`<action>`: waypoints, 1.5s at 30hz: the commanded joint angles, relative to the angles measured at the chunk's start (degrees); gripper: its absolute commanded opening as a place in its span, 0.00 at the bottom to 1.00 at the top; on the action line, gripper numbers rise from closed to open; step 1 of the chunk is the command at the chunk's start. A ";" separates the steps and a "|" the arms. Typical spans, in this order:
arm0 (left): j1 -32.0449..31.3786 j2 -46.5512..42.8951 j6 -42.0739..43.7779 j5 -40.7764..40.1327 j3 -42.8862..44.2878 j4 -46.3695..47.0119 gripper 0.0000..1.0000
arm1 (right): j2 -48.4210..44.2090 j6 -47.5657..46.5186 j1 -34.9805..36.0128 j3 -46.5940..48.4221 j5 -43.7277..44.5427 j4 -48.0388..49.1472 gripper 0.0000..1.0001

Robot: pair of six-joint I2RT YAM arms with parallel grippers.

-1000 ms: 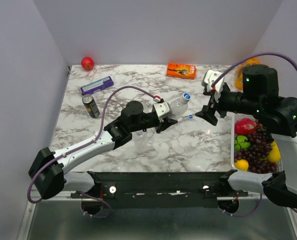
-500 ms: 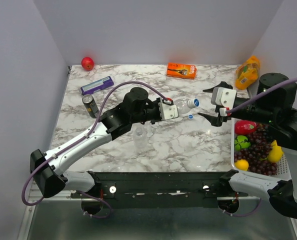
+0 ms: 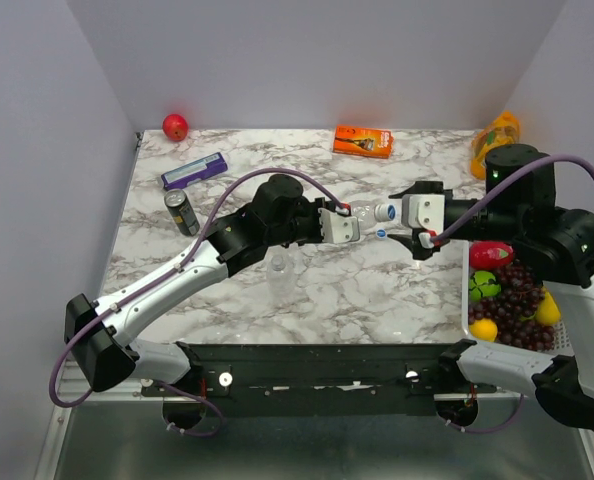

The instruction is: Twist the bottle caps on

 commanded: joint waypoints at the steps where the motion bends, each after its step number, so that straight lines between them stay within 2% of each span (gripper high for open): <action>1: 0.05 -0.20 1.67 -1.42 1.51 -0.03 0.00 | -0.13 -2.06 -0.08 -2.15 0.19 -1.69 0.69; 10: 0.05 -0.99 2.03 -0.63 0.46 1.29 0.00 | -0.22 -1.18 -0.08 -5.31 2.30 1.22 0.62; 20: 0.14 -1.78 1.68 -0.54 -0.42 2.34 0.00 | 0.65 -1.44 -0.08 -5.84 3.44 1.22 0.49; 25: 0.67 -2.40 2.11 -0.45 -1.30 3.48 0.00 | 0.13 -1.71 -0.08 -8.47 4.41 3.32 0.49; 26: 0.84 -2.84 2.29 -0.45 -1.65 3.92 0.00 | 0.13 -1.62 -0.08 -8.83 5.11 3.67 0.47; 28: 1.02 -3.10 2.81 -0.71 -2.09 4.62 0.00 | 0.92 -0.83 -0.08 -9.01 6.08 4.12 0.36; 29: 1.11 -3.54 3.08 -0.98 -2.70 5.50 0.00 | 1.53 1.61 -0.16 -8.31 7.04 3.94 0.29; 31: 1.02 -4.07 3.78 -3.59 -3.58 7.43 0.00 | 4.78 5.48 -0.51 -6.38 6.87 2.81 0.23; 34: 1.02 -5.12 4.57 -9.13 -6.22 14.89 0.00 | 10.12 18.12 -2.53 0.03 0.56 0.70 0.09; 35: 0.85 -5.47 5.36 -14.55 -7.61 19.35 0.00 | 11.37 26.68 -3.32 2.66 -3.11 0.43 0.00; 37: 0.23 -5.65 8.25 -19.15 -9.29 24.56 0.00 | 14.61 35.60 -4.82 4.26 -9.36 0.95 0.01; 38: -0.03 -5.65 9.66 -23.61 -10.86 28.93 0.00 | 15.41 45.04 -5.69 4.53 -14.61 1.48 0.00; 39: -0.38 -5.57 13.33 -25.57 -11.58 31.32 0.00 | 16.38 50.45 -6.05 3.83 -17.01 3.22 0.00; 40: -1.08 -5.39 15.54 -27.59 -12.28 33.17 0.00 | 16.91 55.63 -6.58 2.52 -20.17 4.89 0.00; 41: -1.61 -4.78 18.08 -29.44 -13.59 36.41 0.00 | 17.79 67.17 -8.15 0.25 -27.94 7.17 0.01; 42: -2.14 -4.25 21.42 -33.28 -14.39 38.62 0.00 | 18.32 73.46 -9.03 -4.39 -31.68 12.68 0.01; 44: -3.19 -3.37 31.87 -35.42 -18.24 45.28 0.00 | 20.24 84.46 -10.27 -8.12 -41.15 17.54 0.00; 45: -3.20 -3.54 34.95 -35.26 -19.83 47.50 0.00 | 21.39 85.64 -10.36 -8.39 -43.12 19.91 0.00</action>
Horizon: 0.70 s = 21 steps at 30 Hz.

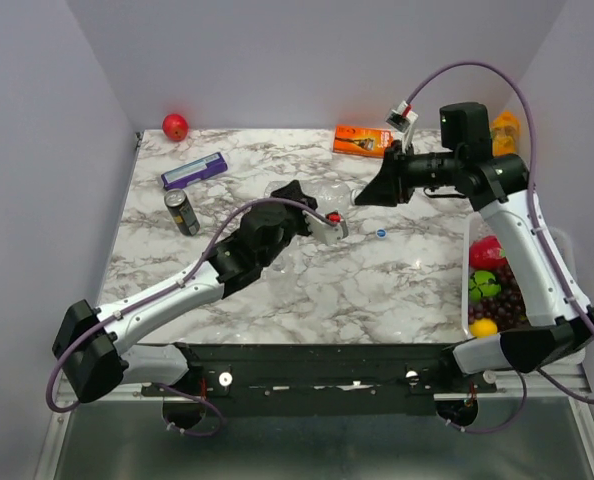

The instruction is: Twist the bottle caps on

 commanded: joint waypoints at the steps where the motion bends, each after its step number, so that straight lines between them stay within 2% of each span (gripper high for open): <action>1: -2.72 0.96 20.41 -7.59 -5.37 23.93 0.00 | 6.18 32.01 1.18 -4.50 -30.45 8.74 0.00; 3: -2.89 -0.36 19.92 -7.06 -5.39 19.40 0.00 | 9.34 33.52 -1.18 -1.18 -30.74 10.85 0.00; 4: -2.89 -0.53 18.52 -7.58 -4.60 16.76 0.00 | 10.31 32.91 -2.41 3.46 -29.86 11.12 0.00; 5: -2.89 -0.54 15.03 -7.84 -2.07 9.95 0.00 | 11.19 29.08 -5.12 6.98 -28.38 11.39 0.15; 7: -2.81 -0.36 11.50 -8.63 0.32 3.58 0.00 | 13.57 23.62 -8.30 13.58 -25.30 9.12 0.33; 8: -2.80 -0.36 8.26 -8.20 1.90 -1.75 0.00 | 14.01 21.59 -11.88 18.48 -23.54 9.11 0.36; 9: -2.80 -0.45 6.84 -7.07 2.52 -4.68 0.00 | 14.28 21.05 -13.48 19.92 -23.00 9.45 0.45; 11: -2.80 -1.06 4.46 -3.39 4.45 -13.00 0.00 | 14.37 17.38 -17.08 22.74 -24.14 8.93 0.49; 13: -2.80 -1.15 -0.63 -0.31 6.30 -18.04 0.00 | 12.18 12.89 -18.16 21.35 -24.84 8.40 0.51; 14: -2.80 -0.98 -2.04 1.63 8.22 -21.81 0.00 | 8.69 5.04 -18.16 20.13 -24.67 7.71 0.52; 16: -2.63 -0.80 -6.96 5.40 10.34 -25.87 0.00 | 3.76 -2.31 -17.55 13.20 -23.36 6.82 0.59; 17: -2.11 -0.63 -8.54 6.73 12.18 -28.41 0.00 | -0.97 -9.39 -17.19 10.30 -22.65 6.39 0.62; 19: -1.40 -0.62 -12.06 12.79 14.03 -30.97 0.00 | -5.12 -16.89 -15.88 4.93 -16.08 2.63 0.64; 20: -1.05 -0.45 -12.34 14.37 15.26 -32.64 0.00 | -6.97 -26.67 -14.57 3.86 -14.40 0.08 0.64; 21: -1.13 -0.36 -12.43 17.26 15.71 -33.00 0.00 | -10.04 -31.30 -13.77 2.98 -10.30 -2.64 0.64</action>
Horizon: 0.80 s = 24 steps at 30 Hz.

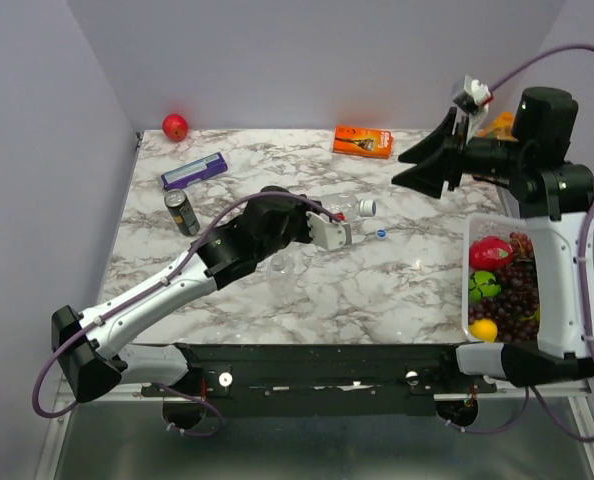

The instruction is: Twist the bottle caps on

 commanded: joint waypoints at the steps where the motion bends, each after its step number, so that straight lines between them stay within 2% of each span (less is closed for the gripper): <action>1: 0.94 0.25 -7.53 14.29 5.33 -10.23 0.00 | -9.27 -29.19 3.37 -7.48 11.57 -10.81 0.64; 3: 1.38 0.60 -6.22 18.06 6.91 -12.25 0.00 | -15.14 -37.27 3.90 -11.36 16.22 -11.54 0.64; 5: 1.56 0.69 -4.55 21.85 7.00 -13.13 0.00 | -18.77 -42.10 3.90 -16.88 19.22 -9.70 0.64; 9: 2.00 1.04 -3.66 24.76 5.86 -12.96 0.00 | -23.61 -48.89 4.43 -20.43 22.66 -8.99 0.63; 13: 2.00 1.74 -4.37 25.38 5.77 -12.61 0.00 | -23.53 -50.58 5.83 -18.77 20.65 -8.56 0.63; 18: 2.00 2.80 -4.46 25.46 6.65 -12.08 0.00 | -20.98 -49.60 12.42 -17.97 20.38 -8.46 0.63; 24: 2.00 4.38 -4.02 25.38 7.97 -12.43 0.00 | -18.17 -55.30 18.66 -15.60 20.20 -14.26 0.63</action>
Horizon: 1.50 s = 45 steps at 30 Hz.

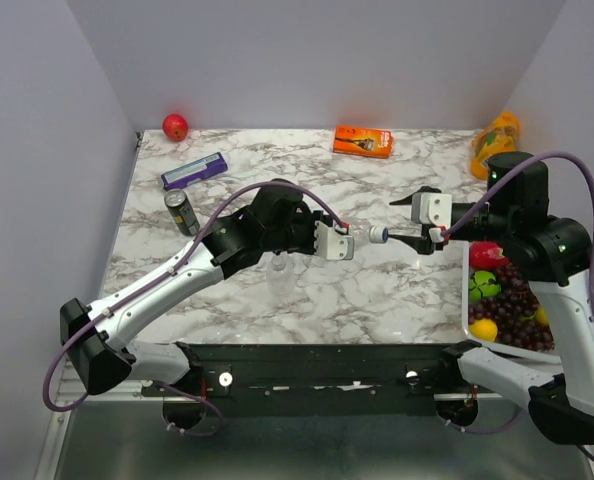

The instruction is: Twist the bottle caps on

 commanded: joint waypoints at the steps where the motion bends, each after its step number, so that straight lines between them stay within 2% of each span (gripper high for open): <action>1: 0.25 0.97 0.22 1.75 2.18 -0.48 0.00 | 0.98 -6.22 3.06 2.50 1.01 -6.39 0.63; 8: 0.51 1.33 0.05 1.57 2.18 0.05 0.00 | 1.68 -10.81 3.86 3.29 2.42 -12.21 0.62; 27: 0.60 1.41 -1.44 2.36 2.88 0.75 0.00 | 1.16 -3.51 6.41 -2.07 4.18 -1.14 0.55; 33: 0.60 1.24 -1.53 2.36 2.88 0.93 0.00 | 1.86 -2.63 6.93 -1.90 4.80 -0.08 0.47; 35: 0.60 1.15 -1.53 2.36 2.70 1.19 0.00 | 2.03 -2.02 7.11 -1.89 4.88 0.10 0.41; 36: 0.60 1.06 -1.79 2.19 2.36 2.06 0.00 | 2.56 -0.19 7.20 -1.89 5.15 0.18 0.33; 38: 0.60 0.97 -3.37 1.40 2.00 3.47 0.00 | 3.52 5.16 7.11 -1.72 6.28 2.20 0.24; 39: 0.51 0.80 -4.77 -1.47 1.13 6.87 0.00 | 4.57 12.85 7.20 -1.63 6.64 3.34 0.16; 41: 0.34 0.10 -12.11 -5.53 -0.45 12.94 0.00 | 6.33 20.18 7.20 -0.76 6.29 4.40 0.04; 42: 0.08 0.09 -14.43 -7.81 -1.42 18.19 0.00 | 7.04 27.96 7.20 -0.40 5.77 4.67 0.00; 43: -0.28 0.09 -17.06 -14.10 -1.86 20.68 0.00 | 8.35 32.13 7.11 -0.23 4.81 5.80 0.00; 44: -0.63 0.36 -19.00 -16.60 -2.13 22.71 0.00 | 9.06 36.26 7.11 -0.05 4.36 6.59 0.00; 45: -1.07 0.53 -21.63 -18.88 -2.22 25.25 0.00 | 9.76 44.31 6.93 0.04 3.49 7.04 0.00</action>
